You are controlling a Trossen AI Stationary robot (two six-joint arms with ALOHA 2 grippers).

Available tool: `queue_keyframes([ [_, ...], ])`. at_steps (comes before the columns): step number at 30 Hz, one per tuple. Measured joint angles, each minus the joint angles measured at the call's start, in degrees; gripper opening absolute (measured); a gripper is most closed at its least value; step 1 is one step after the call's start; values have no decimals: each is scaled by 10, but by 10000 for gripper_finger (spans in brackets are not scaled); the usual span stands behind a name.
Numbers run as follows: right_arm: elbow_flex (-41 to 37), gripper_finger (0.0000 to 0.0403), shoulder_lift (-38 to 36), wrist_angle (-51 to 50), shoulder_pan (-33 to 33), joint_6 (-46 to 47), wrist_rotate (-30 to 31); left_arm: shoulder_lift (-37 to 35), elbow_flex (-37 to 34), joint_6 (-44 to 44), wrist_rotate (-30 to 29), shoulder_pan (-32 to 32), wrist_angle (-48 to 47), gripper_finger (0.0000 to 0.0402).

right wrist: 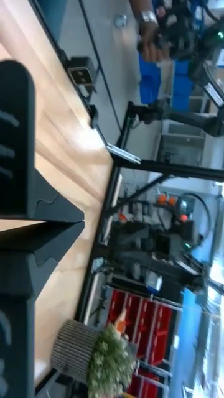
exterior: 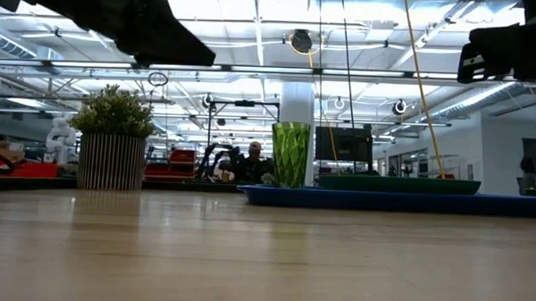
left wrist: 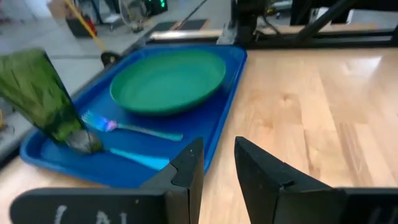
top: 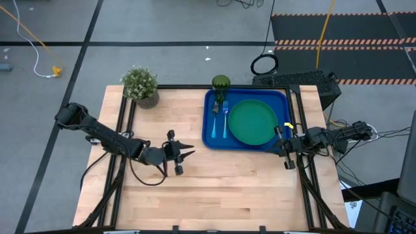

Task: Pick and place plate/cup/fork/spoon on tray
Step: Return to Home Position

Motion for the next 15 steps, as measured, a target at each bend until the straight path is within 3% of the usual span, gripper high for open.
queue_keyframes([
  [7, -1, 0, 0, -1, -27, 6, -44, -78, -21, 72, 38, 1, -7, 94],
  [15, -2, 0, 0, 0, -37, 10, -42, -209, -127, 73, 60, -3, 57, 94],
])
